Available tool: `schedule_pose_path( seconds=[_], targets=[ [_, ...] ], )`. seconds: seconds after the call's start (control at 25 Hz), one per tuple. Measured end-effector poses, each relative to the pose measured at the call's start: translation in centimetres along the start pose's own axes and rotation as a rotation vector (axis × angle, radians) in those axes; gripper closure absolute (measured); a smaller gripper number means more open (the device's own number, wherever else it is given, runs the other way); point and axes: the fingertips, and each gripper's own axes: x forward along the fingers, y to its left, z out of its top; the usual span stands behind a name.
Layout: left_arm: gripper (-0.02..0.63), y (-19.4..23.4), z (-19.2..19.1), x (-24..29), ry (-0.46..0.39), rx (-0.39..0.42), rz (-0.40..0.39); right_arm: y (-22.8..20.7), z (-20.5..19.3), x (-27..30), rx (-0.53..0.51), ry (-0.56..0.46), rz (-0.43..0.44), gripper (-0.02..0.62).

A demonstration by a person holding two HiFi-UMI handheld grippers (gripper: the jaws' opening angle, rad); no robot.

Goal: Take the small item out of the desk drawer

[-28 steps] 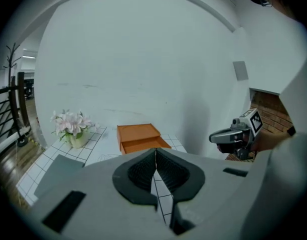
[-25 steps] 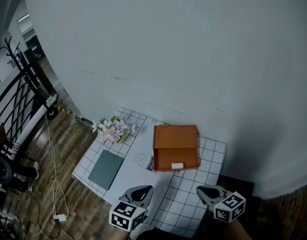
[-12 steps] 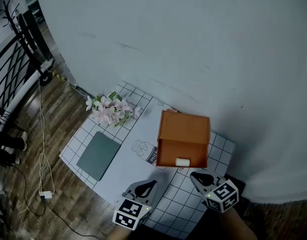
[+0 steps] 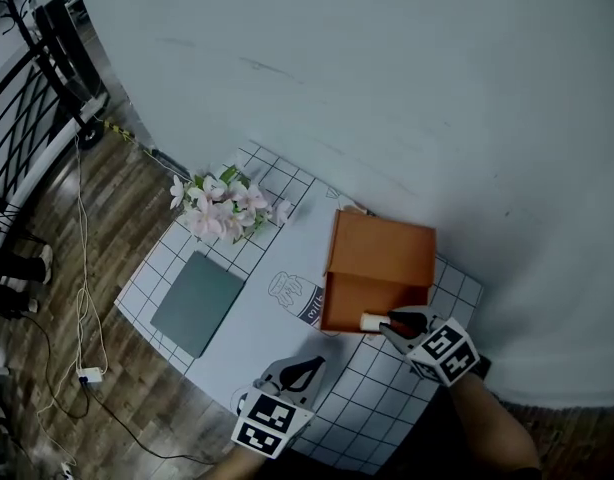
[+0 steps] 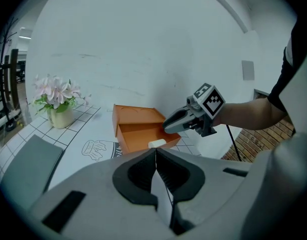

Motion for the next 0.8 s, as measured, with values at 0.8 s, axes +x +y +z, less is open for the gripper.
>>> schedule_pose_path(
  seconds=[0.8],
  targets=[
    [0.595, 1.4, -0.8, -0.9, 0.015, -0.02, -0.027, -0.3, -2.9, 6.3, -0.117, 0.356, 0.303, 0.425]
  ],
)
